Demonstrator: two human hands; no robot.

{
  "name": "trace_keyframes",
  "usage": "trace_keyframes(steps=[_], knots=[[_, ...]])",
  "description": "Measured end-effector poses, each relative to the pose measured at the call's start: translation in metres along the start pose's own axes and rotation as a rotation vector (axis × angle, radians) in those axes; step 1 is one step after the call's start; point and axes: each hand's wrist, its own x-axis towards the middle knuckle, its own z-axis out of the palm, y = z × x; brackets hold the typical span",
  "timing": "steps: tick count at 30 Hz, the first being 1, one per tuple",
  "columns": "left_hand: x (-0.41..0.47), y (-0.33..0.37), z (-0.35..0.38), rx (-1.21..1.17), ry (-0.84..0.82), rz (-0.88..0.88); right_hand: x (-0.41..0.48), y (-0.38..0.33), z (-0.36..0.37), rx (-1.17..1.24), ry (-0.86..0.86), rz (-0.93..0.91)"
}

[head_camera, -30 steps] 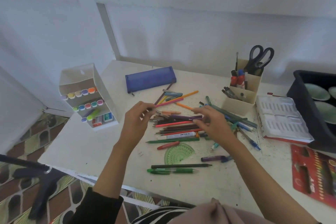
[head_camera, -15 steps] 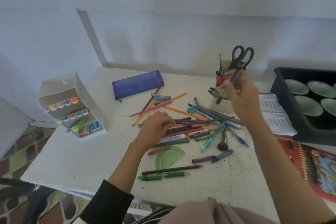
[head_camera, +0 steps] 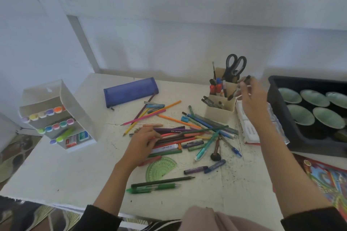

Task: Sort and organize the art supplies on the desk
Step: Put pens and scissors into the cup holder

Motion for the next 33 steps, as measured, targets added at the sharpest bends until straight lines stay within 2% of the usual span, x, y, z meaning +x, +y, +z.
trace_keyframes(steps=[6, 8, 13, 18, 20, 23, 26, 29, 33], knots=[[-0.014, 0.006, -0.002, 0.040, -0.005, -0.100, -0.006, 0.013, 0.016, -0.154, -0.232, 0.051], [-0.019, 0.009, -0.002, 0.049, 0.021, -0.114, -0.013, 0.018, 0.017, -0.170, -0.256, 0.052], [-0.048, 0.021, 0.002, 0.080, 0.185, -0.192, -0.027, 0.031, 0.015, -0.141, -0.206, 0.008], [-0.086, 0.030, 0.006, 0.096, 0.344, -0.306, -0.047, 0.026, 0.012, -0.044, -0.058, -0.201], [-0.098, 0.035, 0.007, 0.127, 0.339, -0.405, -0.063, 0.015, 0.014, -0.005, -0.076, -0.296], [-0.112, 0.043, 0.007, 0.190, 0.220, -0.477, -0.090, 0.006, 0.027, 0.050, -0.243, -0.448], [-0.124, 0.046, 0.009, 0.205, 0.174, -0.495, -0.111, 0.002, 0.058, 0.049, -0.578, -0.543], [-0.128, 0.042, 0.015, 0.255, 0.144, -0.564, -0.127, -0.006, 0.094, -0.036, -0.849, -0.540], [-0.123, 0.045, 0.019, 0.290, 0.161, -0.668, -0.136, -0.013, 0.120, -0.296, -0.801, -0.628]])
